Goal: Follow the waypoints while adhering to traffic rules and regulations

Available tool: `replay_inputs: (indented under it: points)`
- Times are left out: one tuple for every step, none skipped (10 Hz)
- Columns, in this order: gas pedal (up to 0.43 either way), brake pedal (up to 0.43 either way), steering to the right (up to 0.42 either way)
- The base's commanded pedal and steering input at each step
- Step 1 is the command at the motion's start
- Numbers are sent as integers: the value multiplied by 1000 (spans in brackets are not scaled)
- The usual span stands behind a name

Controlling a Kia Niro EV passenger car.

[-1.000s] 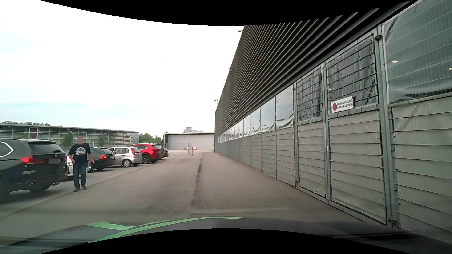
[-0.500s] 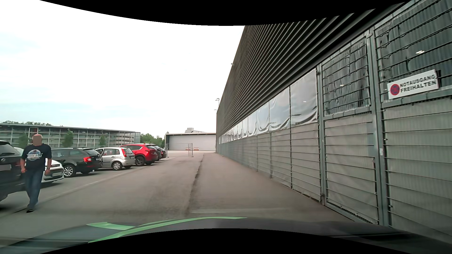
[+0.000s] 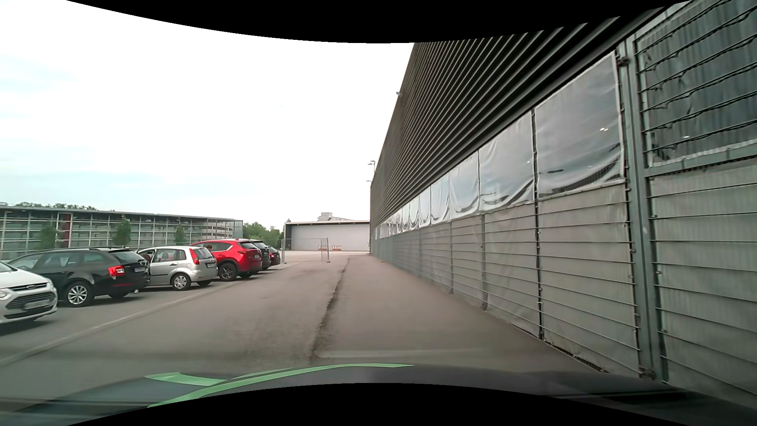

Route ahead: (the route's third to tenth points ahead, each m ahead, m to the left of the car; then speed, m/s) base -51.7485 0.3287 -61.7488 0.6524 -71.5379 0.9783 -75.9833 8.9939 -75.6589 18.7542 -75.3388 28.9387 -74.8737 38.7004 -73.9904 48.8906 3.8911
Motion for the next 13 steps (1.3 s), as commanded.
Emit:
replay_inputs:
  points:
    - [87, 0, -59]
    - [87, 0, -61]
    - [87, 0, -61]
    - [87, 0, -61]
    - [79, 0, -58]
    - [79, 0, -54]
    - [79, 0, -47]
    - [79, 0, -40]
    - [79, 0, -31]
    - [79, 0, -26]
    - [79, 0, -21]
    - [79, 0, -17]
    - [79, 0, -15]
